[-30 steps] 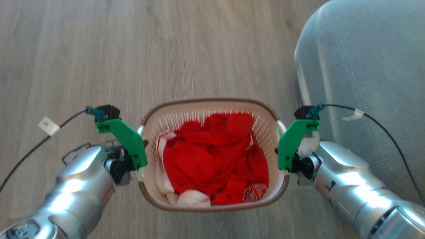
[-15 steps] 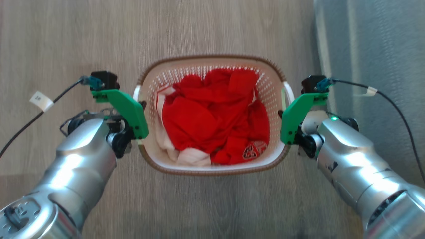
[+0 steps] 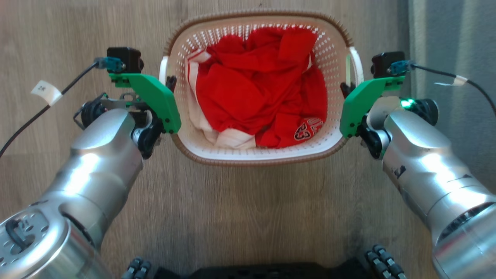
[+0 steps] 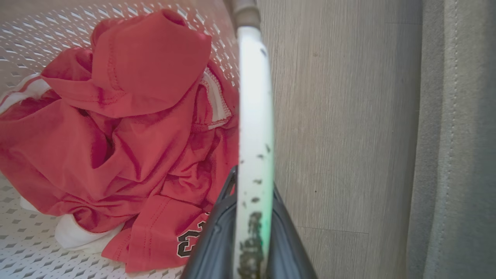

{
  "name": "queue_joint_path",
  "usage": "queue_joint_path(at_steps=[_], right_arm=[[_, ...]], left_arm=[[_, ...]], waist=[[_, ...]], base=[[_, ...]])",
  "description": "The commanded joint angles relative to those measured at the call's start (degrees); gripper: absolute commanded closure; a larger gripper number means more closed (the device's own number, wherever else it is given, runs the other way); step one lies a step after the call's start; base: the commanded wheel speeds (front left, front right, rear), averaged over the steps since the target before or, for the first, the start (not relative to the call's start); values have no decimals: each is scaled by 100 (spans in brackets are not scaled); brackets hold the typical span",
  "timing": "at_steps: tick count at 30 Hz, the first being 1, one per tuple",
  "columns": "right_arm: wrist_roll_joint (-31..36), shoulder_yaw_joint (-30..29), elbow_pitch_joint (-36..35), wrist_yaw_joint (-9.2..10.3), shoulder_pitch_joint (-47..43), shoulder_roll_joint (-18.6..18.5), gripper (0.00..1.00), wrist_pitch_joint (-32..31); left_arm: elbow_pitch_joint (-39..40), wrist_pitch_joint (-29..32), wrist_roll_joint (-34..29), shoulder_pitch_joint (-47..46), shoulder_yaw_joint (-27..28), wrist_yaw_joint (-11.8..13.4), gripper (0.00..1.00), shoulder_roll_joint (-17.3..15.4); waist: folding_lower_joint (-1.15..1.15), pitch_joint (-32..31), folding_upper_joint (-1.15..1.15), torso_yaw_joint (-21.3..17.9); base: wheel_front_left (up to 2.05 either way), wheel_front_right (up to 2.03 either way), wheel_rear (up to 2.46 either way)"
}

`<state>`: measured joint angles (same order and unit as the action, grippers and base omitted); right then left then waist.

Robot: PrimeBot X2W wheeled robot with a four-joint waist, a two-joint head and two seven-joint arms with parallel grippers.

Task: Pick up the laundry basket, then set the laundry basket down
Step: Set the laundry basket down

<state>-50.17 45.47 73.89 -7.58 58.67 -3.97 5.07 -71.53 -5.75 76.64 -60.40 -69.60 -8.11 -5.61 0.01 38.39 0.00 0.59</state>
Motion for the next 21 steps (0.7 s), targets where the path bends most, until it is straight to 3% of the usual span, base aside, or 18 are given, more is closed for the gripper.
queue_joint_path(at_steps=[1,21], right_arm=[[128,-62,6,9,-35,-103,100,137],[1930,-1856,6,9,-50,-96,100,299]], left_arm=[[-125,-110,-62,-197,63,63,100,-240],[-58,-683,-292,-369,-100,63,100,-157]], waist=[[-1,270,0,49],[-1,1035,0,45]], base=[[0,0,0],[0,0,0]])
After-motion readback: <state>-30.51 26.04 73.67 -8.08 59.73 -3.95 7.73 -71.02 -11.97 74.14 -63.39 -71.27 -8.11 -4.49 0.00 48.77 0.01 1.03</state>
